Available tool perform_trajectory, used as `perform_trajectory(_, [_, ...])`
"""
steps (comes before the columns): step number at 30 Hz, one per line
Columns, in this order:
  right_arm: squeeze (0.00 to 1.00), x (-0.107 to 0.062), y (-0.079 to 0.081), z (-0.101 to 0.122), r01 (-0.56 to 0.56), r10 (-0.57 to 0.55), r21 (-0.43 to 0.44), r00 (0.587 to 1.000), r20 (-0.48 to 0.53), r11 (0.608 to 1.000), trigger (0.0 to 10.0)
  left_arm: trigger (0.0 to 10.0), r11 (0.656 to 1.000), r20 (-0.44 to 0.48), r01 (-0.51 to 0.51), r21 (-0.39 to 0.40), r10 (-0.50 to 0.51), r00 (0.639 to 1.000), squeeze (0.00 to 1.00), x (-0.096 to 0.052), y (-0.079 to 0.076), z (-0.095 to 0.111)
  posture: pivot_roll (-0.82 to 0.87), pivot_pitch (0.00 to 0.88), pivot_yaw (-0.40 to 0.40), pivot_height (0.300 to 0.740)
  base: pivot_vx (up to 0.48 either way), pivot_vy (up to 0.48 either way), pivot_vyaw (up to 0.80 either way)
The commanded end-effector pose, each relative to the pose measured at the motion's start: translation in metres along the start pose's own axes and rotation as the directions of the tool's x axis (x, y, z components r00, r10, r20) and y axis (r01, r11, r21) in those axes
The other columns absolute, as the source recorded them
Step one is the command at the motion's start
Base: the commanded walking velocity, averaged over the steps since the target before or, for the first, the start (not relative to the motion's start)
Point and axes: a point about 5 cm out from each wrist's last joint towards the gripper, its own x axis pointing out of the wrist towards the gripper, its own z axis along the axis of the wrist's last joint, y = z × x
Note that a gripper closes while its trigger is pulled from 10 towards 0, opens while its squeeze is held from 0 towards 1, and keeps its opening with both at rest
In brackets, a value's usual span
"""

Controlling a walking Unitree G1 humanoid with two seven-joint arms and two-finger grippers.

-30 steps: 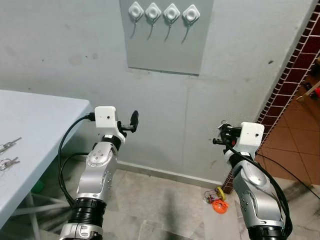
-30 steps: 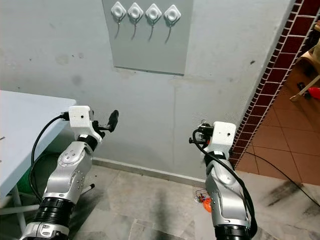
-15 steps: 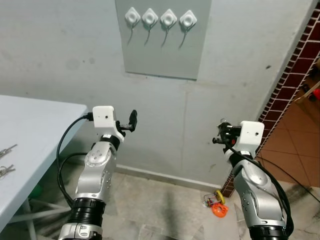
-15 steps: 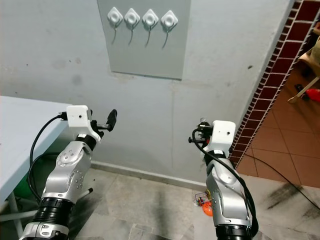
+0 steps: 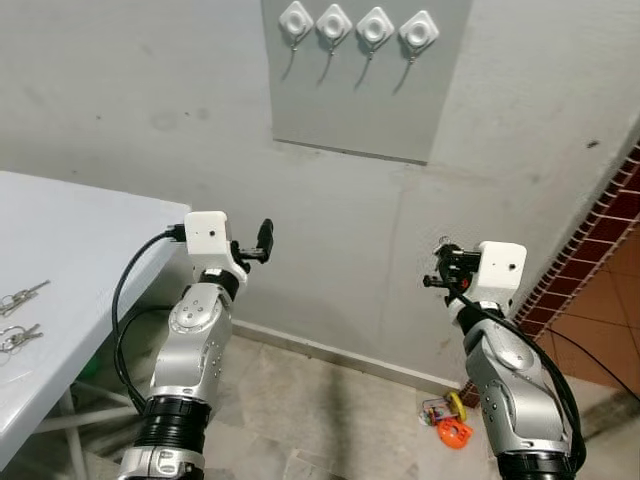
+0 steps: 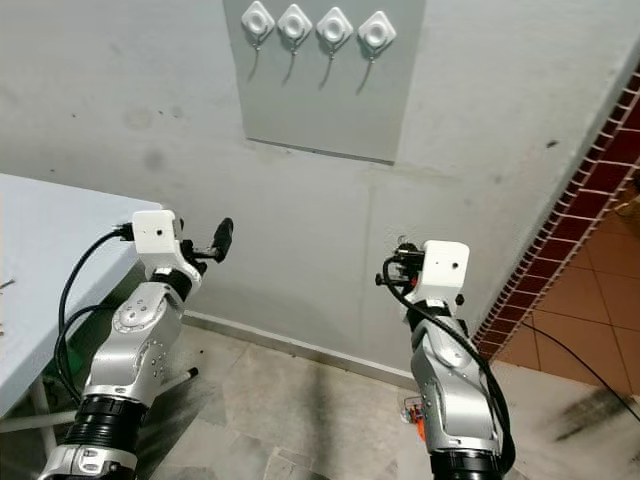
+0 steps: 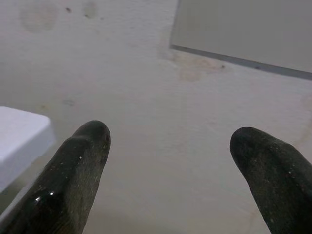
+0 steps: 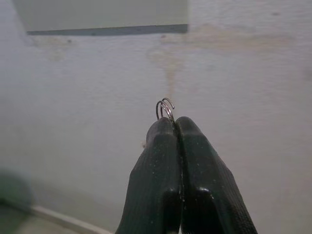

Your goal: Hang keys on a hook

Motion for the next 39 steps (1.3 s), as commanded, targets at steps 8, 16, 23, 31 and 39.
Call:
perform_trajectory(8, [0.0,0.0012,0.001,0.007,-0.008,0.008,-0.001,1.0,0.026,1.0,10.0,10.0,1.0,0.021,-0.005,0.003,0.005,1.0,0.0,0.0002,0.0021,0.005,0.01,0.0,-0.001,0.74,0.288,0.0,0.0])
perform_trajectory(16, [0.0,0.0018,0.0012,0.0072,-0.009,0.009,0.0,1.0,0.028,1.0,10.0,10.0,1.0,0.023,-0.007,0.005,0.006,1.0,0.0,0.0003,0.0023,0.0053,0.01,0.0,-0.001,0.74,0.288,0.0,0.0])
perform_trajectory(23, [0.0,0.0021,0.0018,0.0075,-0.009,0.009,0.001,1.0,0.029,1.0,10.0,10.0,1.0,0.024,-0.007,0.007,0.007,1.0,0.0,0.0005,0.0026,0.006,0.01,0.0,0.0,0.74,0.288,0.0,0.0])
perform_trajectory(31, [0.0,0.0022,0.0017,0.0077,-0.006,0.006,0.004,1.0,0.031,1.0,10.0,10.0,1.0,0.025,-0.009,0.006,0.008,1.0,0.0,0.0008,0.0029,0.0064,0.01,0.0,0.0,0.74,0.288,0.0,0.0])
perform_trajectory(39, [0.0,0.0021,0.0017,0.008,-0.007,0.007,0.002,0.999,0.032,1.0,10.0,10.0,1.0,0.024,-0.014,0.004,0.014,1.0,0.0,0.0004,0.0035,0.0062,0.01,0.0,0.0,0.74,0.285,0.0,0.0])
